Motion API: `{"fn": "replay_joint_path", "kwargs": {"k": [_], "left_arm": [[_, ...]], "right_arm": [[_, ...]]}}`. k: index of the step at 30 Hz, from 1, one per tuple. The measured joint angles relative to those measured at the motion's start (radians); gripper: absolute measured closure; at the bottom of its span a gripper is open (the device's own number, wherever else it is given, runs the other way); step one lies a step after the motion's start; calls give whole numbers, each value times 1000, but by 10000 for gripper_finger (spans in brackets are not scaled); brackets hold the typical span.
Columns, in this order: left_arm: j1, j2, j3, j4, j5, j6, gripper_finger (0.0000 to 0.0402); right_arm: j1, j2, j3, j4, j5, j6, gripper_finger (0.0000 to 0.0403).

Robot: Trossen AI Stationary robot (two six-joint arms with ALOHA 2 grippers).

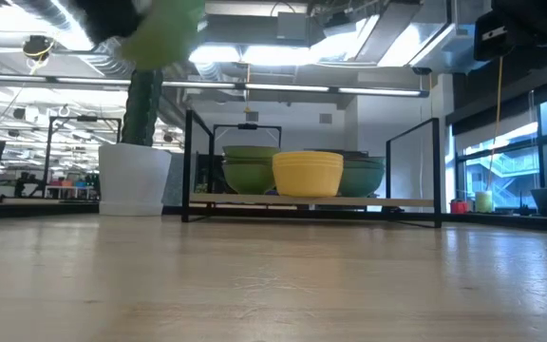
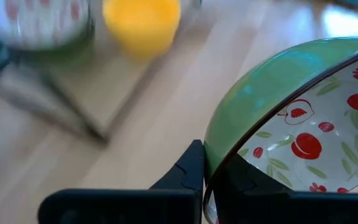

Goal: Pick & Place Mini bowls
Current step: Stack the green bowl on top of the green bowls on the shelf

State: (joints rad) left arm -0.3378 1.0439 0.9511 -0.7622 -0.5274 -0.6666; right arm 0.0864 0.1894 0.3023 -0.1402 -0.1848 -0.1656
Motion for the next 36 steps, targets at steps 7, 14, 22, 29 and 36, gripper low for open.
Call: {"fn": "replay_joint_path", "kwargs": {"k": [7, 14, 22, 29, 36], "left_arm": [[196, 105, 294, 38, -53, 304, 394], [429, 347, 793, -258, 55, 441, 395], [684, 705, 1245, -615, 231, 532, 394], [818, 926, 1343, -708, 368, 581, 394], [887, 1052, 1343, -715, 451, 610, 394]], "right_arm": [[0, 0, 0, 0, 0, 4, 381], [0, 0, 0, 0, 0, 0, 381], [0, 0, 0, -9, 0, 2, 381], [0, 0, 0, -22, 0, -3, 381], [0, 0, 0, -20, 0, -2, 381]]}}
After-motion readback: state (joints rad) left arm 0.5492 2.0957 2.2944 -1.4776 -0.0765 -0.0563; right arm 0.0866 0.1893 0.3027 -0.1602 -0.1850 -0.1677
